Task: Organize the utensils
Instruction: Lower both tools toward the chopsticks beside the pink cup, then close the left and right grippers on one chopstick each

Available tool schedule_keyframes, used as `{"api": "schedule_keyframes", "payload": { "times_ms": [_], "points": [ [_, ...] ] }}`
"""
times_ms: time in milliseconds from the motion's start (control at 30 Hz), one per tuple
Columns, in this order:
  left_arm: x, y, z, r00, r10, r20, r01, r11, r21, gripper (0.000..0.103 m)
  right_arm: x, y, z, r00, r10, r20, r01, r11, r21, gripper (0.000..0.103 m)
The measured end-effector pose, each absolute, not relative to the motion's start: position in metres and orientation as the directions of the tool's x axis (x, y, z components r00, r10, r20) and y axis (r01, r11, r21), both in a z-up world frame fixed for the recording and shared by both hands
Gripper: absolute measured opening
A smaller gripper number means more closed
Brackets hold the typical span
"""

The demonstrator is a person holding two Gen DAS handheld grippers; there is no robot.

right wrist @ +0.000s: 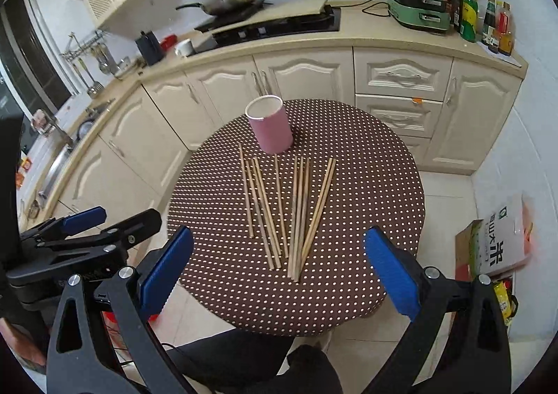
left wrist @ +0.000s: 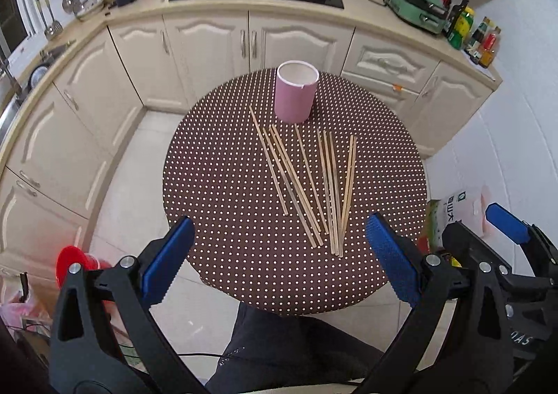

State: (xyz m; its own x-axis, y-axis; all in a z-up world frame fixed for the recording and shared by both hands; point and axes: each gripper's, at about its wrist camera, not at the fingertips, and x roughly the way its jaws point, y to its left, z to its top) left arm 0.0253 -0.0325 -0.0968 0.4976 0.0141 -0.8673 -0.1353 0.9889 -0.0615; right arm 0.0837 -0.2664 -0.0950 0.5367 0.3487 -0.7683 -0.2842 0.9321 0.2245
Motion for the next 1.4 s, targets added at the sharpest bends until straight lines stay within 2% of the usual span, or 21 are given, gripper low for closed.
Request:
{"api": "schedule_keyframes", "payload": {
  "times_ms": [200,400,567,767,833,900,1000,1067,1200,1400],
  "points": [
    [0.06,-0.018,-0.123,0.435,-0.014,-0.9,-0.142,0.986,-0.084,0.093,0.112,-0.263,-0.113,0.51,0.341,-0.79,-0.233,0.938,0.255,0.095],
    [0.104,0.0,-0.153,0.359,-0.07,-0.931,-0.148,0.98,-0.131,0.086,0.152,-0.274,-0.139,0.518,0.33,-0.789,-0.067,0.936,0.347,0.095],
    [0.142,0.014,-0.185,0.289,-0.103,-0.952,-0.182,0.97,-0.16,0.079,0.179,-0.279,-0.159,0.542,0.291,-0.789,0.035,0.929,0.367,0.095],
    [0.174,0.022,-0.223,0.201,-0.164,-0.966,-0.211,0.955,-0.206,0.071,0.213,-0.276,-0.189,0.49,0.167,-0.856,0.119,0.959,0.256,0.095],
    [0.183,0.023,-0.238,0.164,-0.181,-0.97,-0.219,0.952,-0.215,0.064,0.222,-0.276,-0.201,0.459,0.146,-0.877,0.14,0.962,0.233,0.087],
    [0.188,0.024,-0.249,0.139,-0.19,-0.972,-0.229,0.949,-0.218,0.058,0.228,-0.276,-0.214,0.429,0.151,-0.89,0.142,0.962,0.232,0.073],
    [0.197,0.027,-0.266,0.109,-0.196,-0.975,-0.25,0.943,-0.217,0.051,0.237,-0.275,-0.23,0.375,0.133,-0.917,0.151,0.968,0.202,0.064],
    [0.202,0.027,-0.275,0.093,-0.194,-0.977,-0.262,0.941,-0.212,0.051,0.241,-0.273,-0.241,0.34,0.144,-0.929,0.148,0.968,0.204,0.062],
    [0.212,0.027,-0.292,0.073,-0.194,-0.978,-0.278,0.938,-0.207,0.041,0.243,-0.27,-0.256,0.288,0.131,-0.948,0.142,0.974,0.178,0.06],
    [0.232,0.023,-0.308,0.075,-0.154,-0.985,-0.312,0.935,-0.17,0.041,0.249,-0.267,-0.279,0.225,0.096,-0.97,0.141,0.981,0.13,0.059]
  ]
}}
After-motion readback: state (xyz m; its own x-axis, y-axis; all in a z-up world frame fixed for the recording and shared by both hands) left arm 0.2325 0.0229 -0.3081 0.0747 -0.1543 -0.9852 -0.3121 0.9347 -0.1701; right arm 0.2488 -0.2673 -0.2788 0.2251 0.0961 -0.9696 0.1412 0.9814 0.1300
